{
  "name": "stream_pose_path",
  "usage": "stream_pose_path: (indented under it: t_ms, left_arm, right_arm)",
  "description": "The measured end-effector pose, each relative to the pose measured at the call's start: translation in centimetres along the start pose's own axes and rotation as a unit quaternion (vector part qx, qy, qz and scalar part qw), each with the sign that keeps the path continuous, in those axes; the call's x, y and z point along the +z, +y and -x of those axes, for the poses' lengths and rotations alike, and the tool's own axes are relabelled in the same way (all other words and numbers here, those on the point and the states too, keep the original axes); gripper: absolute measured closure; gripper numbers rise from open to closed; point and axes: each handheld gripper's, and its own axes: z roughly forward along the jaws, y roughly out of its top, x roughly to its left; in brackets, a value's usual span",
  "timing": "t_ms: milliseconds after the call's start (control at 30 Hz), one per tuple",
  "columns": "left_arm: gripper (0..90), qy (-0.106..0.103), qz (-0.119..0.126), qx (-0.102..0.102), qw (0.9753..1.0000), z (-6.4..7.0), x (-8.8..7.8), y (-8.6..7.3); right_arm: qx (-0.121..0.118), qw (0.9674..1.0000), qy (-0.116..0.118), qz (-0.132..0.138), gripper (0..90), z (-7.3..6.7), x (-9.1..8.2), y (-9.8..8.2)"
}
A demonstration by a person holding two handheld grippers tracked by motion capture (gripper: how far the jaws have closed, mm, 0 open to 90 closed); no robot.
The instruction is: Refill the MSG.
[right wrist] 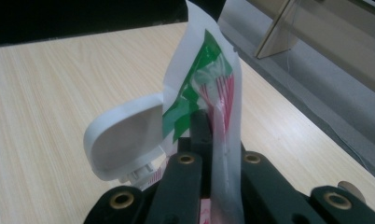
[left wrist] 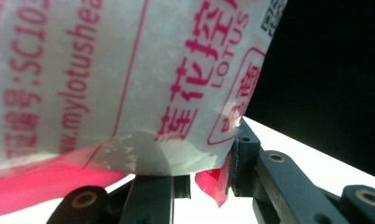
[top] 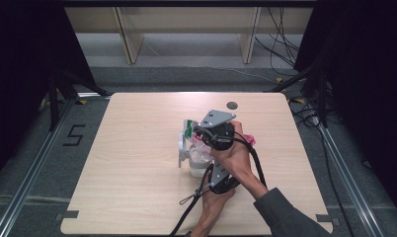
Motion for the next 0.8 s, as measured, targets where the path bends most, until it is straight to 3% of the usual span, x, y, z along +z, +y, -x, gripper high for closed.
stream_pose_path:
  t_ms: [233,433,467,567,667,800]
  left_arm:
    - [74.0,0.0,0.002,-0.002,1.0,0.01,0.04,0.06]
    - [74.0,0.002,0.002,0.0,1.0,0.0,0.05,0.12]
    - [74.0,0.002,0.002,0.0,1.0,0.01,0.04,0.08]
    - [74.0,0.001,0.001,0.002,1.0,0.01,0.05,0.04]
    - [74.0,0.002,0.002,0.002,1.0,0.04,0.04,0.11]
    - [74.0,0.002,0.002,0.002,1.0,0.03,0.03,0.11]
  right_arm:
    - [0.008,1.0,0.002,-0.002,90.0,-0.01,-0.13,0.1]
    - [0.002,1.0,-0.002,0.001,90.0,0.03,0.04,0.11]
    - [0.011,0.9999,0.0,0.003,90.0,-0.05,-0.07,0.13]
    - [-0.002,1.0,-0.002,0.001,90.0,0.0,0.07,0.07]
    - [0.01,0.9999,0.001,0.005,90.0,-0.01,-0.11,0.12]
    - [0.002,1.0,0.002,0.005,90.0,0.03,-0.05,0.13]
